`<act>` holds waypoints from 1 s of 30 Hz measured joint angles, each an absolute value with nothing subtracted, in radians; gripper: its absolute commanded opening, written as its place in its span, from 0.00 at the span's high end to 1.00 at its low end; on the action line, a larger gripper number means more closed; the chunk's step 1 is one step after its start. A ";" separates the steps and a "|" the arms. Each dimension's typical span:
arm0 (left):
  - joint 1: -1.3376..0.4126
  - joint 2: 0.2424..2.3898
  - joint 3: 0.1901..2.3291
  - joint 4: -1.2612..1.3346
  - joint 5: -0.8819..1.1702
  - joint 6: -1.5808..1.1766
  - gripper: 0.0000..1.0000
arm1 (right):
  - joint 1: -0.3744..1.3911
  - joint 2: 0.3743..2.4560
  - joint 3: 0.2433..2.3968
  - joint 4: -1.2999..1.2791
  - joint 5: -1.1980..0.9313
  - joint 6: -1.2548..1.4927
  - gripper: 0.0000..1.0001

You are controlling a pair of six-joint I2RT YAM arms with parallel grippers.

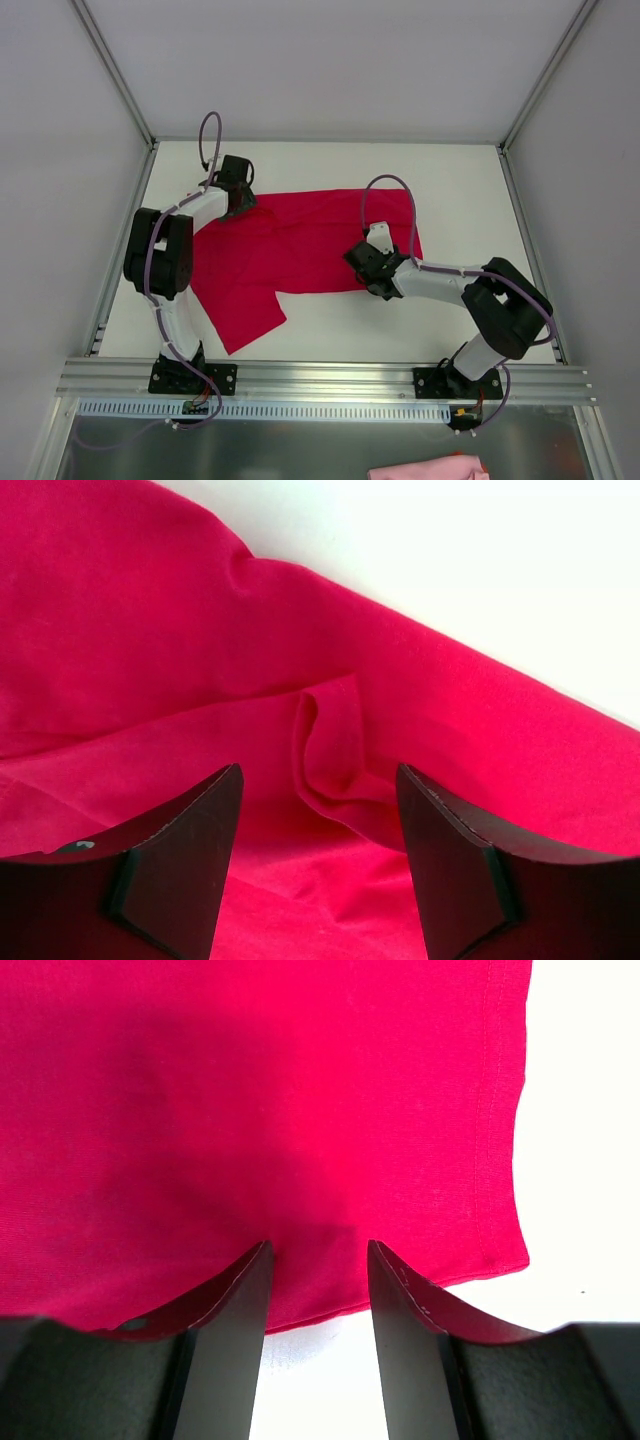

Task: Fold and stack the t-shirts
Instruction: Fold the flattened tshirt in 1/3 of the way

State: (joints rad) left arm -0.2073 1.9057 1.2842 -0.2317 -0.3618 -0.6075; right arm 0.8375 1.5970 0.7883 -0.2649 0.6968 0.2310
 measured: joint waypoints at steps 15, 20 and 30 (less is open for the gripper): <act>-0.194 1.945 1.284 -0.188 -0.269 -0.638 0.79 | 0.838 1.610 0.799 -0.266 0.702 0.220 0.52; -0.194 1.945 1.284 -0.181 -0.255 -0.639 0.83 | 0.838 1.612 0.802 -0.266 0.702 0.215 0.52; -0.194 1.956 1.305 -0.154 -0.190 -0.626 0.88 | 0.841 1.613 0.802 -0.265 0.700 0.206 0.53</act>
State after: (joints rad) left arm -0.1940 1.9556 1.3048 -0.1539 -0.1902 -0.6258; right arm 0.8410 1.6135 0.8024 -0.2653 0.6998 0.2062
